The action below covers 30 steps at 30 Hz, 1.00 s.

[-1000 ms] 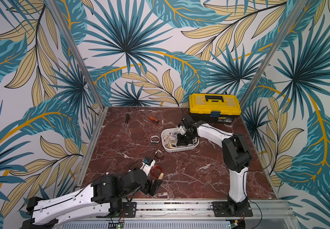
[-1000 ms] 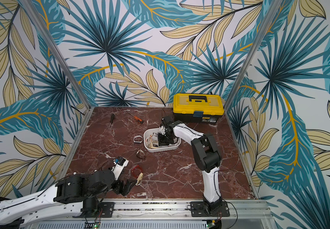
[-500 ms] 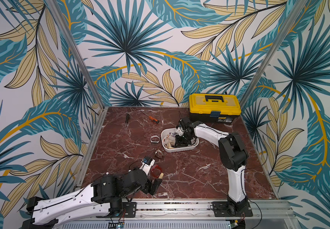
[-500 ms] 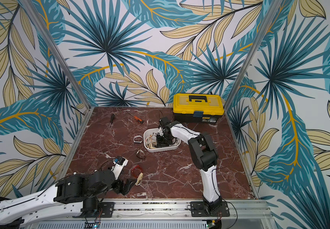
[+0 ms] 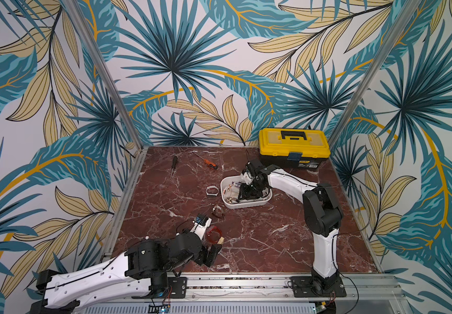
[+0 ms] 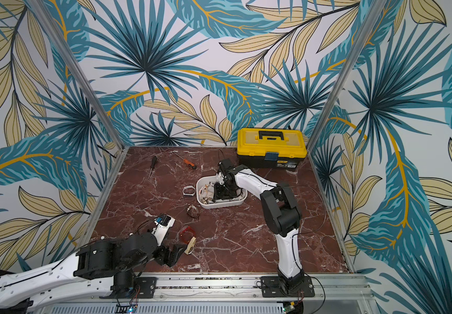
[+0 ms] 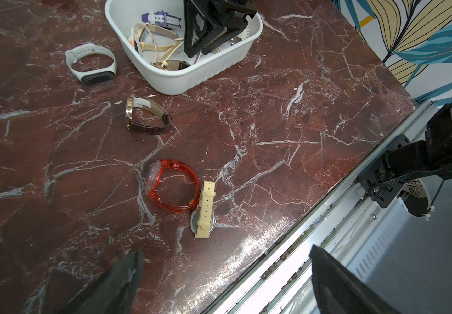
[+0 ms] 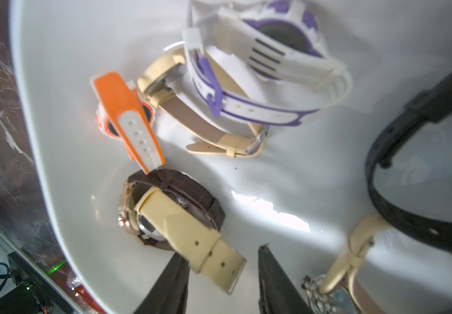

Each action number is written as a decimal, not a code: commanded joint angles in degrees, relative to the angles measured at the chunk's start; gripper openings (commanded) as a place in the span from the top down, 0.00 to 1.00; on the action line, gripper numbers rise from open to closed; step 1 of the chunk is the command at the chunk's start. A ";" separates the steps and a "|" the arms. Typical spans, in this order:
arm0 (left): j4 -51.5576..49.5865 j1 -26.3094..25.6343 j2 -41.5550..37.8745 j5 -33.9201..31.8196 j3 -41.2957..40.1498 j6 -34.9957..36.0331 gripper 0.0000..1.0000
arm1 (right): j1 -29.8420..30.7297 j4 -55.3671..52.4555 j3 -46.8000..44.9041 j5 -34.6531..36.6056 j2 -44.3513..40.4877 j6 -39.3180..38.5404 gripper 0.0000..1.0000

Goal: Put the watch into the storage box
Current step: Place the watch in the storage box, then pick up the watch at the center of the board.

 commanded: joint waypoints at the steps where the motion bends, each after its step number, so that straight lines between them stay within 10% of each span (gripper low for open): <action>1: 0.42 -0.09 -0.22 -0.83 -0.35 -0.06 0.00 | 0.14 -0.56 -1.93 0.78 -3.72 0.21 0.56; 14: 0.73 -0.08 -0.38 -2.30 -0.70 -1.08 0.00 | 0.06 0.92 -5.38 -1.00 -9.59 1.64 0.55; 19: -0.29 0.69 1.42 -4.62 -0.33 -4.63 0.00 | 0.06 4.38 -11.33 -2.53 -17.43 3.36 0.31; 24: 3.25 10.28 9.20 8.04 -1.58 -4.87 0.00 | 0.31 11.13 -21.92 -6.31 -29.50 6.04 0.04; 30: 5.38 16.79 19.99 12.83 -0.06 -3.48 0.00 | 2.43 14.58 -33.51 -6.67 -45.18 8.43 0.00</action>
